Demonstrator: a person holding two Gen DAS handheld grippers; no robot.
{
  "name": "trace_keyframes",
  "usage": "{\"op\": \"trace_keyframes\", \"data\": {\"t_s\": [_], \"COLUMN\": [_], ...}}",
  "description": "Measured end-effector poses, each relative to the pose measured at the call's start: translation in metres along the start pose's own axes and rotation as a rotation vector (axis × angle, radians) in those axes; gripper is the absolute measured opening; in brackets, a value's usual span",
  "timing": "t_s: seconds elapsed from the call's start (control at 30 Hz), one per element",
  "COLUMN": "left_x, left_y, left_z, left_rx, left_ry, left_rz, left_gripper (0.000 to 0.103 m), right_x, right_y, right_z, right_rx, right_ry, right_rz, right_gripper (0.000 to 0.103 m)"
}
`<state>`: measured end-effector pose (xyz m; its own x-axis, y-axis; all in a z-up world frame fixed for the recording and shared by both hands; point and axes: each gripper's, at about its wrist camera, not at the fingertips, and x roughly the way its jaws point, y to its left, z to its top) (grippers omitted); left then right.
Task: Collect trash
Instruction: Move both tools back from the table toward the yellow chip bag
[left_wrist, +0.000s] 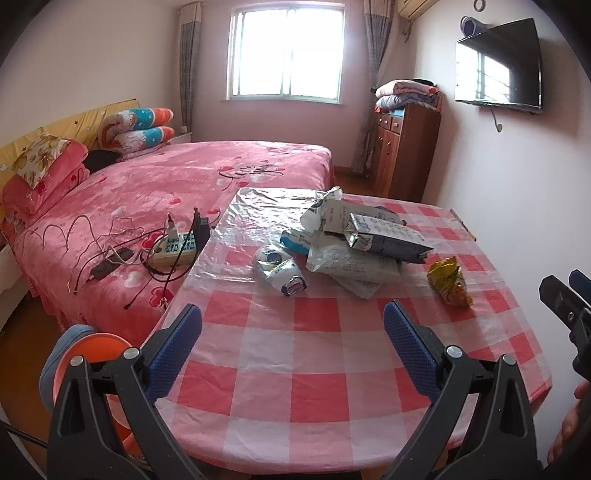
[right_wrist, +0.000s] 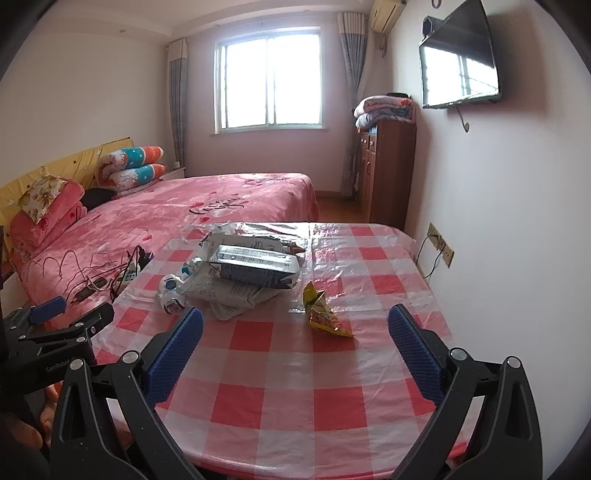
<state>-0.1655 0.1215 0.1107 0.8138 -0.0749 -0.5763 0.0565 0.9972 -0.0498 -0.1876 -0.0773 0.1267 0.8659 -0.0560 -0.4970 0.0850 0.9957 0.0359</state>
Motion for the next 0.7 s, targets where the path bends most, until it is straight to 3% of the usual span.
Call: {"op": "trace_keyframes", "data": {"t_s": [0.5,0.7], "left_x": [0.037,0.05], "left_y": [0.005,-0.002], "left_z": [-0.007,-0.012], "left_rx": [-0.015,0.034], "left_ry": [0.062,0.08], "left_rz": [0.027,0.058], "left_gripper": [0.099,0.099], "right_x": [0.067,0.089], "right_y": [-0.019,-0.029], "right_z": [-0.018,-0.021], "right_rx": [0.0,0.018], "right_ry": [0.11,0.15], "right_rz": [-0.049,-0.065], "right_gripper": [0.099,0.099]}}
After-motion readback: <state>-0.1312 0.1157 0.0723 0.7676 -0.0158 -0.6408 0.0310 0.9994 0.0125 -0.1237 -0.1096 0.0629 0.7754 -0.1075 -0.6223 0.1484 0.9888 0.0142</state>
